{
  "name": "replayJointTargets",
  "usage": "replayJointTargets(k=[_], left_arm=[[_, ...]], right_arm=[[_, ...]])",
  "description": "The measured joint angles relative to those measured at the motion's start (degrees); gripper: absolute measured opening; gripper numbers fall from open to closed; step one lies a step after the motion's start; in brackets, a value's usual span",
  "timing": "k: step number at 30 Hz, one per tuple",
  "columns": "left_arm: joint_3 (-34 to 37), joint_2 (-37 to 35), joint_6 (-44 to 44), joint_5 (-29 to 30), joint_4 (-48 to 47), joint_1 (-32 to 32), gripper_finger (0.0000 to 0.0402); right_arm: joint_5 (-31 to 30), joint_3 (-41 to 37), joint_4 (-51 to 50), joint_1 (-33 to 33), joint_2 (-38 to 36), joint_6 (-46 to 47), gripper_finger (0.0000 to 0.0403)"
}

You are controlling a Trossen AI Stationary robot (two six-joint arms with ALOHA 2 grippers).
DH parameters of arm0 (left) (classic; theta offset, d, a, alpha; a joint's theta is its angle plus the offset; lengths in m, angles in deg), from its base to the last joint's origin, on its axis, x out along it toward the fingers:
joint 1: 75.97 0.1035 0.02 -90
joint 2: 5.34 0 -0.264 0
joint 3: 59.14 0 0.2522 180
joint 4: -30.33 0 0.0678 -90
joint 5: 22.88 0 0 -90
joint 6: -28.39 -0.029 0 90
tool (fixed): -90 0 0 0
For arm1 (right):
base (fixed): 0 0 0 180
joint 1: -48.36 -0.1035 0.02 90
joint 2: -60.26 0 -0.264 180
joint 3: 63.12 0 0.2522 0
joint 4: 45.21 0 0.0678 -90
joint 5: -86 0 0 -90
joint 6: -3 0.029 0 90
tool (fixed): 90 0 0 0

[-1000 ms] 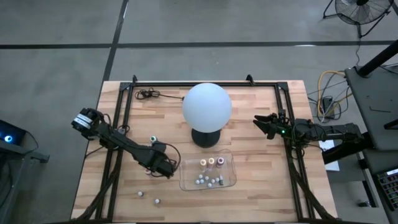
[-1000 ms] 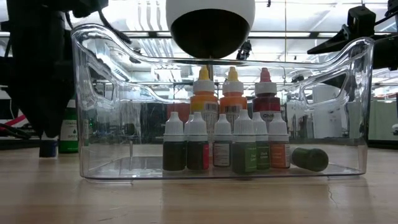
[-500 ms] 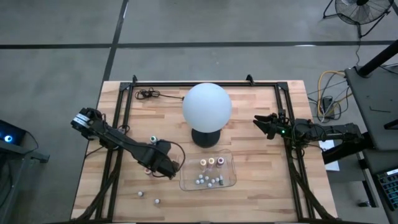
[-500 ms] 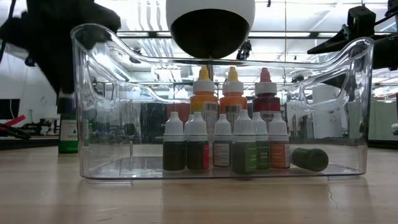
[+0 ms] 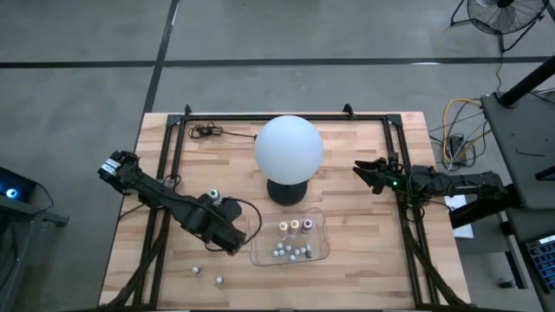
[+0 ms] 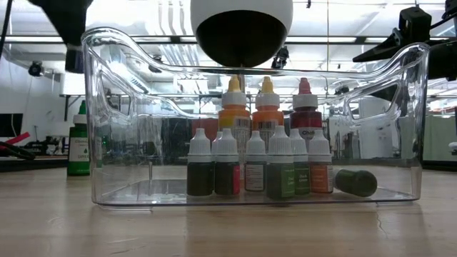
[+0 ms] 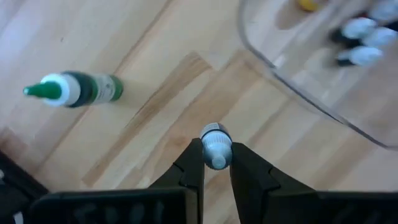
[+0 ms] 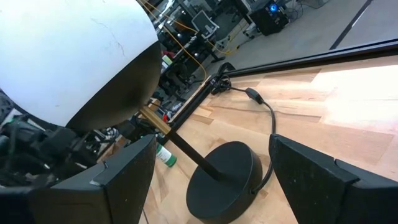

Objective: Pick & Place food coloring
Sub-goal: Put the top right small blue food coloring bottle into the transparent bin

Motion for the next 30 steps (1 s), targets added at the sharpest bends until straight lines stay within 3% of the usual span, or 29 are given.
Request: replayJointTargets(k=[14,30], left_arm=[[-7.89,1.22,-13.63,-0.11,1.78,-0.95,0.0032],[-19.9,12.08,-21.88,-0.58,4.12,1.99,0.0032]], right_arm=[[0.0,0.0,0.0,0.02,0.01,0.02,0.0302],[0.0,-0.02,-0.01,0.01,0.04,0.01,0.0302]])
